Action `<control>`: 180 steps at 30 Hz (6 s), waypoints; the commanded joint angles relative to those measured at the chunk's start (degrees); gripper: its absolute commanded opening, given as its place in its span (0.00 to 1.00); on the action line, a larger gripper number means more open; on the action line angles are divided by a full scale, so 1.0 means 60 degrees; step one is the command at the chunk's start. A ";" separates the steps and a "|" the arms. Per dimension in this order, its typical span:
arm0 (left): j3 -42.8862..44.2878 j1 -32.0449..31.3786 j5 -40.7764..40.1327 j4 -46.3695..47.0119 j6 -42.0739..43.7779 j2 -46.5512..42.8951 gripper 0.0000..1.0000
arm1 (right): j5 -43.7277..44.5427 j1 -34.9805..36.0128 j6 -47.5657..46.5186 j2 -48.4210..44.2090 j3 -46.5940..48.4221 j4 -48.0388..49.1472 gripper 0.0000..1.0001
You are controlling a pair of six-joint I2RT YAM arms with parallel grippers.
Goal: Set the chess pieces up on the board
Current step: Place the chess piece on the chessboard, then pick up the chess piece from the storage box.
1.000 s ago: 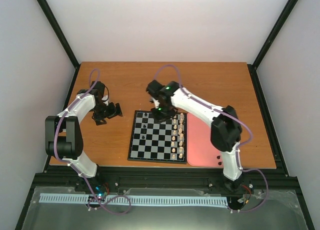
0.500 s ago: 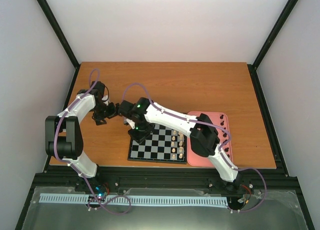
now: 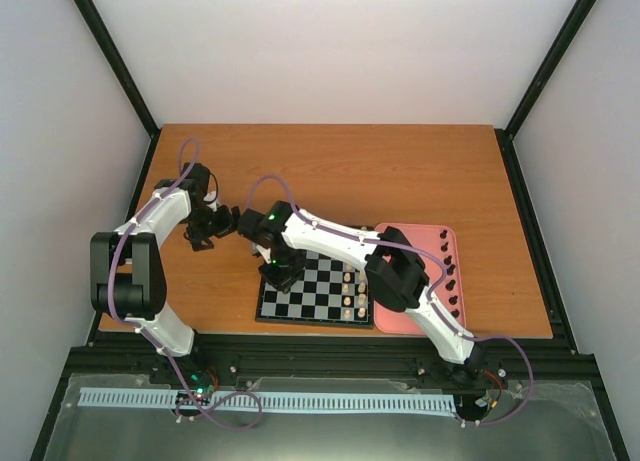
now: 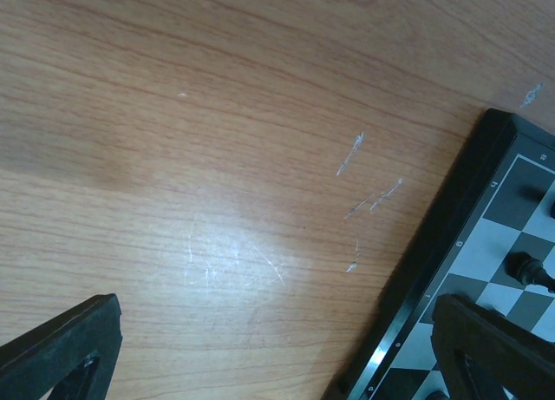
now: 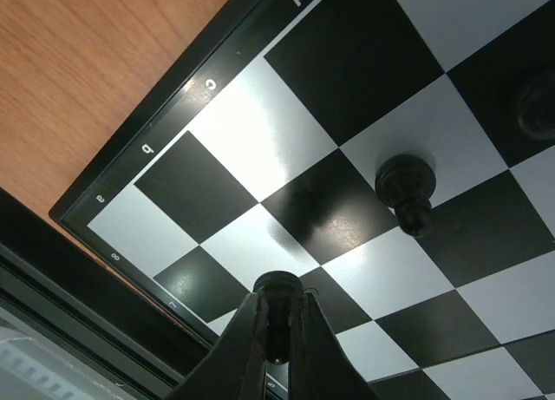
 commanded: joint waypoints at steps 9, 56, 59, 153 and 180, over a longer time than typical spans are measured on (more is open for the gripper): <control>0.0070 0.0027 0.0101 0.0184 -0.0081 -0.0121 1.00 | 0.0431 -0.0094 -0.0047 0.0369 0.0601 -0.0269 0.03; -0.0004 0.0027 0.0155 0.0217 -0.0061 -0.0188 1.00 | 0.0741 -0.0094 -0.0143 0.0866 0.1263 -0.0414 0.07; -0.0004 0.0029 0.0155 0.0211 -0.0060 -0.0189 1.00 | 0.0692 -0.0094 -0.0170 0.0908 0.1278 -0.0426 0.08; 0.0084 0.0027 0.0320 0.0216 -0.0056 -0.0083 1.00 | 0.1333 -0.8385 0.3617 -0.9658 -1.3538 0.2768 0.29; 0.0275 0.0027 0.0057 0.0108 0.0032 0.0163 1.00 | 0.1281 -0.7064 0.2117 -0.9151 -1.0166 0.1856 0.03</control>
